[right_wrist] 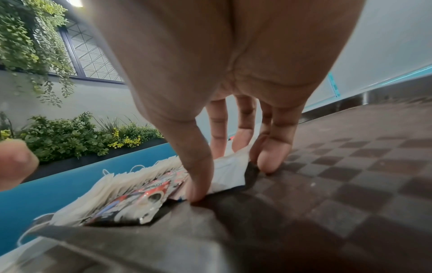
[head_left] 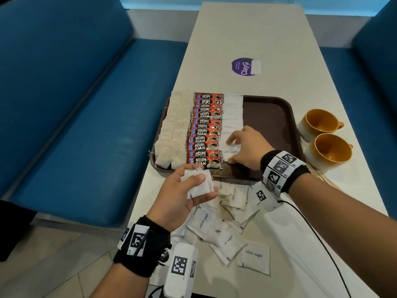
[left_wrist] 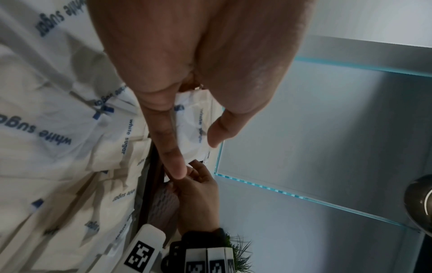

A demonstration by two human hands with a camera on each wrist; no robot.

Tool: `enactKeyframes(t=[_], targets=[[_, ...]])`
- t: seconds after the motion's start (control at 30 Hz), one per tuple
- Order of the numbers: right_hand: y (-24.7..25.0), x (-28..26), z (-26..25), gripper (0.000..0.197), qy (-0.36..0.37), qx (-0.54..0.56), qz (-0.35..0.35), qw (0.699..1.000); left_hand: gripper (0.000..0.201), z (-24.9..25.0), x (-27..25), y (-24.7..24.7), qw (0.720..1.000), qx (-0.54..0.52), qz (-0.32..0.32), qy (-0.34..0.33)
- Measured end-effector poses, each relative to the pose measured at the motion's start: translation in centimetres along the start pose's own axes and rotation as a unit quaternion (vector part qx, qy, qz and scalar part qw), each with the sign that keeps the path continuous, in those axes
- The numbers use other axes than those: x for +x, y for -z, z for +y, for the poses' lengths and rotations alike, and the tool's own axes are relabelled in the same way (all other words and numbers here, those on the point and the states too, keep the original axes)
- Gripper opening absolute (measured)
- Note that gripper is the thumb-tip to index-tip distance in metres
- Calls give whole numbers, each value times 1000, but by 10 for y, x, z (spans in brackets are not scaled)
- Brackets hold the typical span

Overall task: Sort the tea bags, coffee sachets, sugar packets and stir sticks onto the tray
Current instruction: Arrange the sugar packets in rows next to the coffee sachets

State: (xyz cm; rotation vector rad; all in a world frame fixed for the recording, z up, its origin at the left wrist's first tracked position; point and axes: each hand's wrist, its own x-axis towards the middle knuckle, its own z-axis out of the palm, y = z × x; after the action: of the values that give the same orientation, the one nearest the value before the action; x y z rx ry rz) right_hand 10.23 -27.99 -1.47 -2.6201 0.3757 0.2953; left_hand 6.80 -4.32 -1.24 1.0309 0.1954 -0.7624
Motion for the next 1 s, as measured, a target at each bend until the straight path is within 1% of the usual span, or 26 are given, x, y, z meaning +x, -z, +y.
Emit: enactKeyframes(t=[0.23,0.3,0.37,0.47,0.57,0.63,0.7,0.77,0.87,0.97,1.0], targets=[[4,8,1,61,-12,0,3,1000,21,2,1,4,1000,-9,-5,-7],[5,6,2,63,-12,2,4,1000,26,3,1,4,1000,-15,-9,-10],[9,1,3,62,-6,22,22,999,36,3,1,5,1000,-19,-11,-11],[21,-10,2,46,5,76,58,995,48,4,0,3,1000,-20,-14,-12],[33,-27,2,29,11,102,83,991,51,3,0,0,1000,-2,-21,-17],[37,-42,3,20,14,149,92,984,51,3,1,-4,999,9,-25,-21],[36,-60,0,15,23,202,73,976,48,2,0,-9,999,15,-34,-30],[27,-78,-5,18,42,249,32,967,45,2,0,-15,998,23,-52,-37],[7,-98,-11,24,59,350,-33,934,47,0,0,-22,996,58,-62,-41],[-6,-106,-6,23,51,415,-44,907,49,-2,-2,-27,995,78,-46,-47],[-7,-108,-4,22,46,443,-46,894,48,-2,-2,-28,995,77,-37,-50]])
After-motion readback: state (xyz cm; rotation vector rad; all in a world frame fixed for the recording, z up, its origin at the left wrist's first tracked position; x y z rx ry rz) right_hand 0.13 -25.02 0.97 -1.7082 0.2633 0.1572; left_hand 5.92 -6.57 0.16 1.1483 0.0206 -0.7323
